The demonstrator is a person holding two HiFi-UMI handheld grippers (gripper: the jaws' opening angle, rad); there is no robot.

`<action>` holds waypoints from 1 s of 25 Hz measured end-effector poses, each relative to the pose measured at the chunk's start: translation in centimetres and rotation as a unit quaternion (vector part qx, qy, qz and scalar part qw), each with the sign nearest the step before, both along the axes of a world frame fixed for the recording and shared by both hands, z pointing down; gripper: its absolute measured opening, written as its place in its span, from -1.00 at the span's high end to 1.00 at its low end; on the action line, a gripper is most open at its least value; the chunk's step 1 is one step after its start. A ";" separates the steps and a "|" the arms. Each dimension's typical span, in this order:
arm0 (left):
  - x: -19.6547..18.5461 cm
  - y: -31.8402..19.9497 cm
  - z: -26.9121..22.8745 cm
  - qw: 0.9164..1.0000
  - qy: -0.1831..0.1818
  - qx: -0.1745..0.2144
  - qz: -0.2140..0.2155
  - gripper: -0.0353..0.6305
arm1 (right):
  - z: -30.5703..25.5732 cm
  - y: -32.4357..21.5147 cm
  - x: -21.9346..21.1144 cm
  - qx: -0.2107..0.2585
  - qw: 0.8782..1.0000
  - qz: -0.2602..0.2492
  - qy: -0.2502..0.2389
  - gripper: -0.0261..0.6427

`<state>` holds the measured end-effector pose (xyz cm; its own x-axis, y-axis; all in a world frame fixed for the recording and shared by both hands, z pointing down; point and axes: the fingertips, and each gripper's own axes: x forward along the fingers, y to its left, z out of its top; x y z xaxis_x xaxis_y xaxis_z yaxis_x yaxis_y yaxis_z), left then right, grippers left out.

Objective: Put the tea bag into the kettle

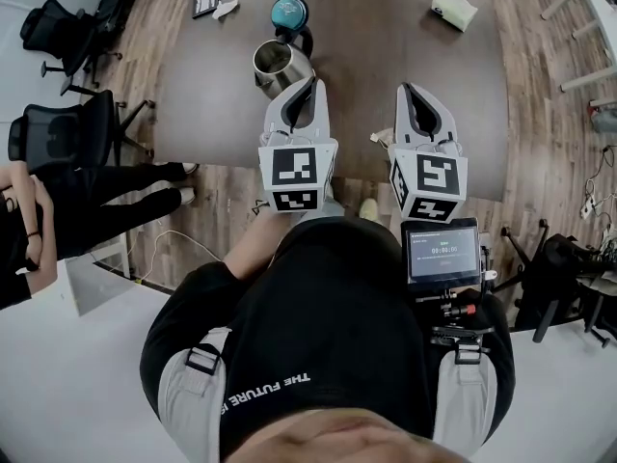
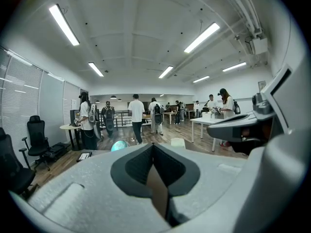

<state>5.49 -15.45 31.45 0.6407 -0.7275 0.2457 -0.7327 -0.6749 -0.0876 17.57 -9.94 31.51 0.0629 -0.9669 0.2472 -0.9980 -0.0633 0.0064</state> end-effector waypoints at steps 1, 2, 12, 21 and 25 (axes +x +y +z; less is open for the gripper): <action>-0.1 -0.2 0.0 1.000 0.001 0.000 0.001 0.88 | 0.0 -0.1 -0.1 0.000 1.000 0.001 0.002 0.90; -0.2 -0.3 0.0 1.000 0.002 0.000 0.002 0.88 | 0.0 -0.2 -0.1 0.000 1.000 0.003 0.003 0.90; -2.2 -2.0 0.3 1.000 0.018 0.000 0.017 0.88 | 0.1 -1.8 -2.1 -0.003 1.000 0.018 0.019 0.90; -4.8 -4.6 0.8 0.999 0.029 -0.007 0.046 0.88 | 0.3 -3.4 -4.8 -0.009 0.998 0.052 0.028 0.90; -2.3 -6.7 2.0 0.998 0.023 -0.023 0.057 0.88 | 1.8 -5.1 -2.2 -0.030 0.997 0.065 0.018 0.90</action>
<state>3.20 -22.14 33.42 0.7294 -0.6383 0.2460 -0.6540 -0.7562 -0.0229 15.41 -15.02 33.35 0.1970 -0.9334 0.3001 -0.9803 -0.1912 0.0489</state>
